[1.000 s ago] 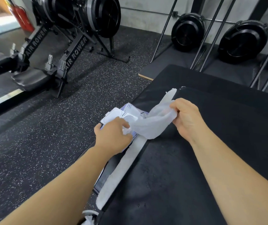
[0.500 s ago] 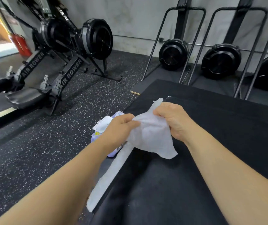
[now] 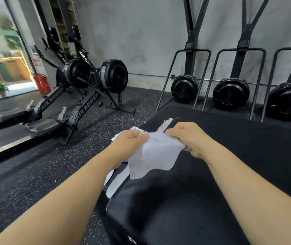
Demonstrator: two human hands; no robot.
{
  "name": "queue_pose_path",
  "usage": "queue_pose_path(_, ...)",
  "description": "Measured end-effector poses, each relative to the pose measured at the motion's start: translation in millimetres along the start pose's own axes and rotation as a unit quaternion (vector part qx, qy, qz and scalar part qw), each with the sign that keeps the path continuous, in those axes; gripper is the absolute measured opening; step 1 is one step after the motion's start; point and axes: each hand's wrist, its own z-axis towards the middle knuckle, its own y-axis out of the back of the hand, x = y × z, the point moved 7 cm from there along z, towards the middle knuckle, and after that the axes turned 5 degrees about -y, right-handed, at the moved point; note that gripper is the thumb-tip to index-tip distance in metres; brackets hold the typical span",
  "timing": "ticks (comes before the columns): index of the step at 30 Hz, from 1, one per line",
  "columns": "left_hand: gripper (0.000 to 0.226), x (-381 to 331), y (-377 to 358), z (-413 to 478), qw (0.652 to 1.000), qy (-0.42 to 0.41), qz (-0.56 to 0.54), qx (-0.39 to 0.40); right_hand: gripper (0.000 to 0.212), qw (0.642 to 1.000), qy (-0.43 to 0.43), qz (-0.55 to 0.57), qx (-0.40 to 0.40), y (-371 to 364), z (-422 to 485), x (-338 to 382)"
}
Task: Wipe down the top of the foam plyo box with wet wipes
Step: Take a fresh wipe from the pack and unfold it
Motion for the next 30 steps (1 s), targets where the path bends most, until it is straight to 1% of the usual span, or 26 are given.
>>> queue_pose_path(2, 0.024, -10, 0, -22, 1.0, -0.01, 0.008, -0.017, 0.03, 1.0, 0.007, 0.0, 0.011, 1, -30, 2)
queue_pose_path(3, 0.024, -15, -1, -33, 1.0, -0.014, 0.01, -0.023, 0.028, 1.0, -0.006, -0.001, 0.03, 0, -45, 0)
queue_pose_path(5, 0.026, -27, -1, -56, 0.999, -0.015, 0.008, -0.039, 0.03, 0.994, -0.056, -0.02, 0.089, -5, -77, -7)
queue_pose_path(6, 0.03, -33, -2, -66, 0.999, -0.013, 0.005, -0.047, 0.026, 0.99, -0.069, -0.029, 0.119, -7, -92, -9)
queue_pose_path(8, 0.038, -44, -2, -86, 0.998, -0.005, 0.008, -0.063, 0.007, 0.986, -0.058, -0.027, 0.154, -9, -115, -7)
queue_pose_path(9, 0.036, -49, -2, -95, 0.997, -0.001, 0.017, -0.069, 0.009, 0.987, -0.044, -0.019, 0.151, -7, -123, -4)
queue_pose_path(12, 0.02, -56, -5, -117, 0.997, 0.016, 0.009, -0.072, 0.032, 0.99, -0.03, 0.007, 0.135, -1, -144, 7)
queue_pose_path(16, 0.016, -58, -6, -135, 0.994, 0.025, -0.093, -0.048, 0.048, 0.991, -0.022, 0.051, 0.118, 14, -166, 16)
queue_pose_path(18, 0.019, -58, -5, -139, 0.987, 0.042, -0.152, -0.032, 0.052, 0.991, -0.01, 0.063, 0.119, 21, -171, 19)
queue_pose_path(21, 0.024, -48, -9, -141, 0.961, 0.127, -0.244, -0.001, 0.047, 0.984, 0.011, 0.079, 0.156, 22, -178, 24)
queue_pose_path(23, 0.03, -42, -12, -141, 0.94, 0.181, -0.29, -0.007, 0.043, 0.979, 0.017, 0.104, 0.177, 19, -179, 29)
queue_pose_path(24, 0.034, -39, -14, -141, 0.928, 0.204, -0.313, -0.013, 0.041, 0.978, 0.019, 0.116, 0.175, 18, -177, 31)
queue_pose_path(27, 0.052, -24, -28, -138, 0.891, 0.248, -0.379, -0.016, 0.037, 0.98, 0.019, 0.148, 0.129, 20, -166, 36)
queue_pose_path(30, 0.068, -10, -47, -138, 0.869, 0.265, -0.417, 0.01, 0.035, 0.981, 0.027, 0.175, 0.075, 23, -154, 36)
